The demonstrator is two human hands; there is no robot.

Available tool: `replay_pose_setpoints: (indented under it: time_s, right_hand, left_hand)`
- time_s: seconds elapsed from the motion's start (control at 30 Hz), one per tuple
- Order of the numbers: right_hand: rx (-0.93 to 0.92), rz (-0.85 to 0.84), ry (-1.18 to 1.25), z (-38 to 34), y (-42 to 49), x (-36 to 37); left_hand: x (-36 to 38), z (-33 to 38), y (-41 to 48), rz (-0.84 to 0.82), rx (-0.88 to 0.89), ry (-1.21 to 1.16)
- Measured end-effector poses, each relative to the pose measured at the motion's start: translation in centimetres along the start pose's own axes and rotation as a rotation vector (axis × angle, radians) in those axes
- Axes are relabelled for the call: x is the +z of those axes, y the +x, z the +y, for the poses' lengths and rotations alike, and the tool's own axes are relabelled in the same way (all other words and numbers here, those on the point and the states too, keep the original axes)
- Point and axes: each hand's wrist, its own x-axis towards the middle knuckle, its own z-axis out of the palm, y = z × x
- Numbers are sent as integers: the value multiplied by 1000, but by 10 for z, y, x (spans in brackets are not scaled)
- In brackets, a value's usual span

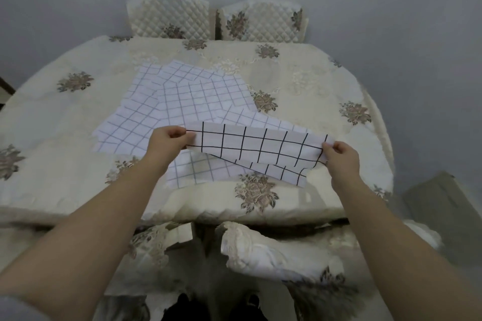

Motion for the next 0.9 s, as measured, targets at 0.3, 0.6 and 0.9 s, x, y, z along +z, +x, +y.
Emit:
replay_pose_setpoints:
  time_s: [0.3,0.6,0.9]
  right_hand:
    - [-40,22,-38,1,15,-18]
    - [-104,91,-63,-11,36,-35]
    - [-123,45,-110,-22,90,-26]
  left_hand:
    - [19,11,-4,-16,8,-2]
    - [46,32,17,-84,42,-19]
    - [83,35,37,-10,-1,18]
